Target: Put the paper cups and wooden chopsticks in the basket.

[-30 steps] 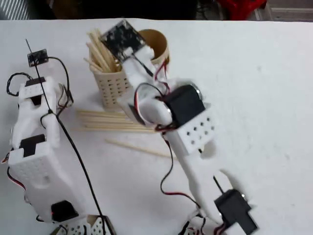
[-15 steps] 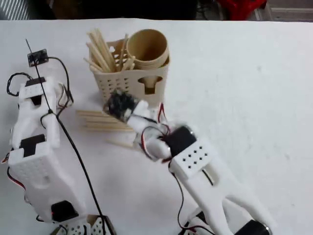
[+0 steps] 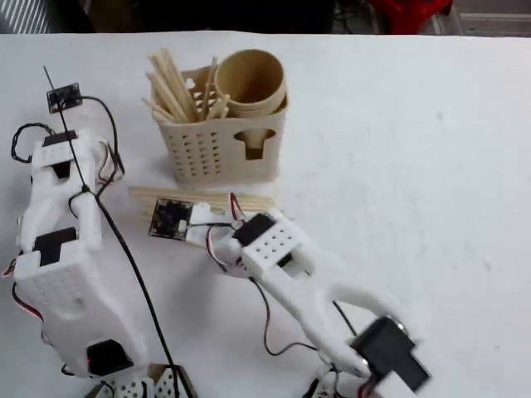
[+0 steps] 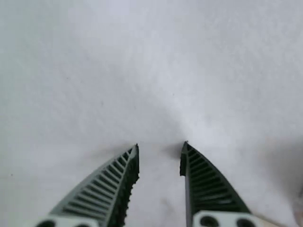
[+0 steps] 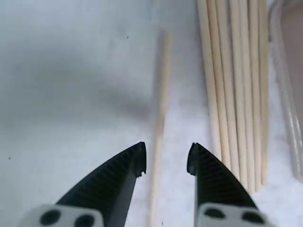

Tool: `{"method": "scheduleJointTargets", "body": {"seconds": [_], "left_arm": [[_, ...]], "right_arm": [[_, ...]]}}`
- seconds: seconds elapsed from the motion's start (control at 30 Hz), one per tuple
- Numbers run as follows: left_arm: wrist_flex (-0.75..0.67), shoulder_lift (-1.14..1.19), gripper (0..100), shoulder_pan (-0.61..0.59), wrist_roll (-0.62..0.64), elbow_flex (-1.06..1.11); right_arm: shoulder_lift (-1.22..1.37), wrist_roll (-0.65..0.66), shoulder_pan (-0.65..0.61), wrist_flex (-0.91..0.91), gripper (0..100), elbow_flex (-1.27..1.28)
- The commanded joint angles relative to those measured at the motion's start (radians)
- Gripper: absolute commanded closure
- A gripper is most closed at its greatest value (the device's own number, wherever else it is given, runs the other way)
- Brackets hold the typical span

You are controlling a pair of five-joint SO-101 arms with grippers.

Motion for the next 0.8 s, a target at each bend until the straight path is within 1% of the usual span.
{"method": "scheduleJointTargets", "body": {"seconds": [0.0,0.1,0.23,0.27,0.37,0.43,0.53,0.6,0.67,0.77], "left_arm": [[-0.009,-0.008,84,0.01,-0.008,-0.006],[-0.009,-0.008,84,0.01,-0.008,-0.006],[-0.009,-0.01,84,0.01,-0.008,-0.005],[-0.009,-0.01,84,0.008,-0.008,-0.005],[-0.009,-0.012,84,0.008,-0.008,-0.003],[-0.009,-0.012,84,0.008,-0.008,-0.003],[-0.009,-0.012,84,0.008,-0.008,-0.005],[-0.009,-0.01,84,0.008,-0.006,-0.006],[-0.009,-0.01,84,0.008,-0.006,-0.006],[-0.009,-0.01,84,0.008,-0.006,-0.006]], "right_arm": [[0.093,0.008,-0.002,-0.061,84.9,-0.008],[0.154,0.006,-0.002,-0.079,85.0,-0.009],[0.17,0.003,0.012,-0.084,85.8,-0.011],[0.17,0.003,0.013,-0.084,88.0,-0.011],[0.17,0.002,0.013,-0.084,98.6,-0.011],[0.17,-0.006,0.013,-0.079,97.1,-0.011],[0.166,-0.055,0.013,-0.079,98.3,-0.011],[0.159,-0.06,0.013,-0.077,98.2,-0.011],[0.114,-0.066,0.015,-0.065,98.2,-0.006],[-0.015,-0.071,0.015,0.018,98.2,-0.003]]}}
